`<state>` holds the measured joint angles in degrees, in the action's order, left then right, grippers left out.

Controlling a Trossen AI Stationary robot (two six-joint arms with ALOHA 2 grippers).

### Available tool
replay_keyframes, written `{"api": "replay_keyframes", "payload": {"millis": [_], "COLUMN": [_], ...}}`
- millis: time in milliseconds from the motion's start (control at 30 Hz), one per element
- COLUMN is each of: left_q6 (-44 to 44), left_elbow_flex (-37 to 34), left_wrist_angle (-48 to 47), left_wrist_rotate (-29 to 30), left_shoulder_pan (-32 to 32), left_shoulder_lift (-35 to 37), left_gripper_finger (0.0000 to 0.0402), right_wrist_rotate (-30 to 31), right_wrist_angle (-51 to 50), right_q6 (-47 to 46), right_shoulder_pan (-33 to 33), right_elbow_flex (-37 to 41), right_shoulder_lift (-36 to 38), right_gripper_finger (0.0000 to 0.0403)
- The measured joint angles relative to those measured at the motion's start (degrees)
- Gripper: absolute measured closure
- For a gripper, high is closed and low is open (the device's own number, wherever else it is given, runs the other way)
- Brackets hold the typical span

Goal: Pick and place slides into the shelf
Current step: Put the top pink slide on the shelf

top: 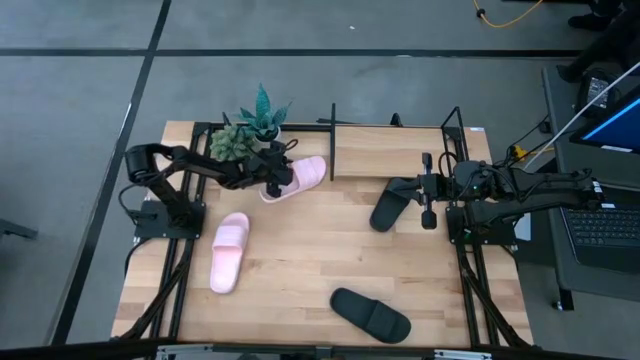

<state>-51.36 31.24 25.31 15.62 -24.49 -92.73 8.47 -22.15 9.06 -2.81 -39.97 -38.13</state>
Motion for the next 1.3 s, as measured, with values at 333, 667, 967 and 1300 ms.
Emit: {"api": "replay_keyframes", "payload": {"millis": [333, 667, 967, 1300], "left_q6": [1.0, 1.4, 1.8, 4.8], "left_elbow_flex": [0.0, 0.0, 0.1, 0.1], "left_wrist_angle": [3.8, 2.0, 0.0, -0.1], "left_wrist_rotate": [0.3, 0.4, 0.5, 1.2], "left_shoulder_pan": [0.0, 0.0, 0.0, 1.4], "left_shoulder_lift": [-0.4, -0.4, -0.3, -0.3], "left_gripper_finger": [0.0276, 0.0283, 0.0348, 0.0378], "right_wrist_rotate": [0.0, 0.0, 0.0, 0.0], "right_wrist_angle": [0.0, 0.0, 0.0, 0.0], "right_q6": [0.0, 0.0, 0.0, 0.0], "right_shoulder_pan": [0.0, 0.0, 0.0, 0.0], "right_elbow_flex": [0.0, 0.0, 0.0, 0.0], "right_shoulder_lift": [0.0, 0.0, 0.0, 0.0], "right_gripper_finger": [0.0384, 0.0384, 0.0384, 0.0384]}}
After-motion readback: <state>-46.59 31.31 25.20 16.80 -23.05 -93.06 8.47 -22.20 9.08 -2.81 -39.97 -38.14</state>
